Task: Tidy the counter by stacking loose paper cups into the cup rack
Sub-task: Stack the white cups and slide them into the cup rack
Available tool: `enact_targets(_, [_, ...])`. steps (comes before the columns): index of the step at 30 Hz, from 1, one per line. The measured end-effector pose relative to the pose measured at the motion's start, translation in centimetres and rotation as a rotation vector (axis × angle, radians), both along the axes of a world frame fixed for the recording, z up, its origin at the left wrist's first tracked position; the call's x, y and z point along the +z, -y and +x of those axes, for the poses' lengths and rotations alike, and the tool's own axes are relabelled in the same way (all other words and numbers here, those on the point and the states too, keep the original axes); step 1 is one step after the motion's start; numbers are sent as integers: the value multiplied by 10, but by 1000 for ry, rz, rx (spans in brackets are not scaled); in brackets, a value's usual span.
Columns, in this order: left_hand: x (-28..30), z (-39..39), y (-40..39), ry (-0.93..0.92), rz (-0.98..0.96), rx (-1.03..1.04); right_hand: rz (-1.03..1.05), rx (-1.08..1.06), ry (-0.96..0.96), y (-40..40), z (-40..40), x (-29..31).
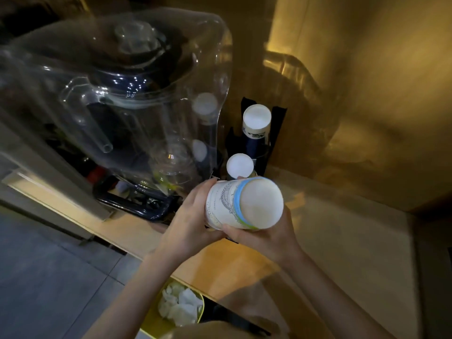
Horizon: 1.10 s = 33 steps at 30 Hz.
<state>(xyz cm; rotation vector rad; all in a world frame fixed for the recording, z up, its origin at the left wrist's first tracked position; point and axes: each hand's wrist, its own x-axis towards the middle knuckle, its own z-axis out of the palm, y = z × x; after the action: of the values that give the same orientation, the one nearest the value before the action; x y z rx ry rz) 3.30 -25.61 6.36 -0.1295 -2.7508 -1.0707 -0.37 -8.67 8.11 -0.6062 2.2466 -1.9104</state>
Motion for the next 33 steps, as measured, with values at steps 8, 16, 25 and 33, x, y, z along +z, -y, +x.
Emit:
enact_targets(8, [-21,-6,-7,93,52,136,91,-22,-115,7,-1,-22])
enact_targets(16, [-40,-13,-4,220,-70,159,199,21,-134,12,-5,-39])
enact_targets(25, [-41,-26,15,422,48,-24,345,-154,-334,20,1,-44])
enact_targets(33, [-34,-27,16,469,99,-87,426,-208,-387,16,11,-44])
